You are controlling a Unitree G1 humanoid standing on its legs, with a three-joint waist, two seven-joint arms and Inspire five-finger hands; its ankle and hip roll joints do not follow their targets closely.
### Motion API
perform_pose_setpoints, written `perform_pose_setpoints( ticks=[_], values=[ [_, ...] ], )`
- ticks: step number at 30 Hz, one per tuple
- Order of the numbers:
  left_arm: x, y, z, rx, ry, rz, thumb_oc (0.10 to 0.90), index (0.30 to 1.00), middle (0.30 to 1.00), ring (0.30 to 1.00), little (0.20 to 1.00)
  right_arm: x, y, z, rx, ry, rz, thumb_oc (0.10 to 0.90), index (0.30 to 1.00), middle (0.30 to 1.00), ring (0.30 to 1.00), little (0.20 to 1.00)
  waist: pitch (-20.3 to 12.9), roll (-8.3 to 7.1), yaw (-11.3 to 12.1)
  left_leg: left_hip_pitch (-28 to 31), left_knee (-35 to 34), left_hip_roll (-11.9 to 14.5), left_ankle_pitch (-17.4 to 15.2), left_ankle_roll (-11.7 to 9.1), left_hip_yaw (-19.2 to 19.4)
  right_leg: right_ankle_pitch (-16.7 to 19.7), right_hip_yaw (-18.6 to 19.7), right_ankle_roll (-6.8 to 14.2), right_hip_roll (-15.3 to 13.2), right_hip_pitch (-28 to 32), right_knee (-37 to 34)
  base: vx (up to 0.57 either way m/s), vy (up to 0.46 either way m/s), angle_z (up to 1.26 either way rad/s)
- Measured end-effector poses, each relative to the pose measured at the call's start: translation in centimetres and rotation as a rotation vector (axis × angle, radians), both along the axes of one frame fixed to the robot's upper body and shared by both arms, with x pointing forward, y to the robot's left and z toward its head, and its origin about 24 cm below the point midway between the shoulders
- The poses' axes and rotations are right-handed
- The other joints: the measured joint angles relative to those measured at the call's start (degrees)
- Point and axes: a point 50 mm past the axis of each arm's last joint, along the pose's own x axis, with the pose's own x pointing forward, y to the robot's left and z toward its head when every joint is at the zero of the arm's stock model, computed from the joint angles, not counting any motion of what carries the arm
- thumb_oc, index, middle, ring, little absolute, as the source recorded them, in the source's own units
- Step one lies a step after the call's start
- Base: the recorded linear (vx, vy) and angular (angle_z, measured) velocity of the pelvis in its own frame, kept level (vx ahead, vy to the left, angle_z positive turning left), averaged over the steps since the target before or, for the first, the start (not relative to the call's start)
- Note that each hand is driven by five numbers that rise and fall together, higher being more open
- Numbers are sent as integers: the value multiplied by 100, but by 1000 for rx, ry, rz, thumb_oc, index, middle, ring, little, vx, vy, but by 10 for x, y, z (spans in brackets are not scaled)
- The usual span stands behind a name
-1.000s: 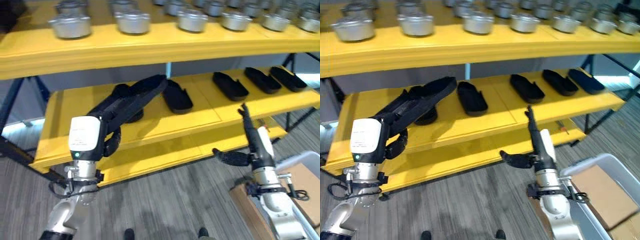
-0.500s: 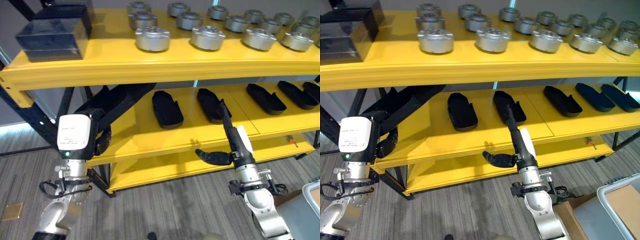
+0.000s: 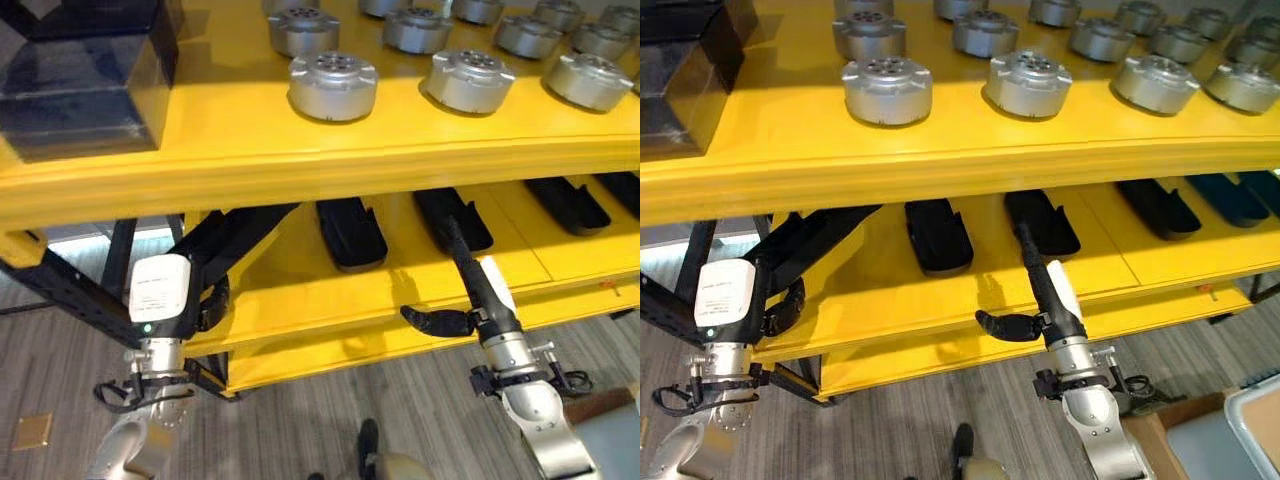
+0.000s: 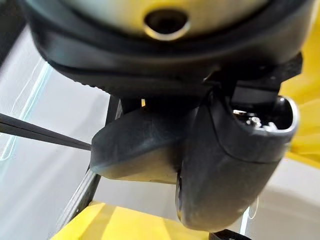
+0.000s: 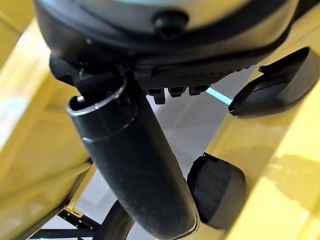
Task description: Move parts from the plastic box to the shelf.
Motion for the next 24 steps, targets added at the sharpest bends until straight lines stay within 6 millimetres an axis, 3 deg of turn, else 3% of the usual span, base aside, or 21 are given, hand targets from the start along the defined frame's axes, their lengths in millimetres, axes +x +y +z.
perform_pose_setpoints(
  ticks=[10,11,15,16,17,19,20,22,24],
  values=[
    [3,-9,9,-12,-36,-52,400,300,300,300,300,0,-6,4,17,-4,-6,900,1000,1000,1000,1000,-22,6,-149,-41,326,134,-111,-248,-18,-78,33,-115,137,266,-257,49,-103,-2],
    [4,-10,10,-16,-39,-54,400,300,300,300,300,0,-6,4,17,-4,-6,900,1000,1000,1000,1000,-16,-29,-155,-302,775,109,-207,-393,-16,-89,10,-115,88,250,-257,-46,-91,15],
    [4,-13,8,-52,-39,-56,400,300,300,300,300,0,-7,5,0,-4,0,900,1000,1000,1000,1000,-5,-89,-2,-1043,2245,-13,-283,-494,-46,-107,-14,-190,-105,272,-238,-14,-2,13],
    [5,-13,9,-75,-45,-62,400,300,300,300,300,0,-9,6,-12,-5,1,900,1000,1000,1000,1000,1,-90,-14,-1387,2894,81,-500,-621,-152,-167,-122,-280,-108,312,-256,66,85,38],
    [5,-13,10,-71,-48,-65,400,300,300,300,300,0,-9,5,-10,-2,-1,900,1000,1000,1000,1000,7,-102,-53,-1466,2962,338,-651,-613,-129,-245,-186,-369,-90,348,-263,72,144,55],
    [6,-13,11,-71,-52,-71,400,300,300,300,300,0,-9,5,-5,-5,-5,900,1000,1000,1000,1000,37,-163,-68,-1347,2228,1168,-635,-686,-21,-371,-253,-370,-23,327,-175,74,157,26],
    [6,-14,10,-74,-53,-74,400,300,300,300,300,0,-9,7,-3,-11,-8,900,1000,1000,1000,1000,61,-180,-54,-1367,1973,1516,-544,-839,-41,-386,-255,-363,-32,294,-141,74,165,4],
    [8,-15,9,-77,-46,-79,400,300,300,300,300,2,-10,8,6,-24,-22,900,1000,1000,1000,1000,104,-116,-48,-1152,857,2272,-97,-1122,-137,-407,-224,-254,-28,153,41,56,195,-10],
    [8,-17,5,-79,-31,-83,400,300,300,300,300,2,-13,10,0,-30,-31,900,1000,1000,1000,1000,131,17,-98,-1102,628,2242,32,-1134,-149,-312,-175,-48,-131,117,16,70,163,-16]
  ],
)
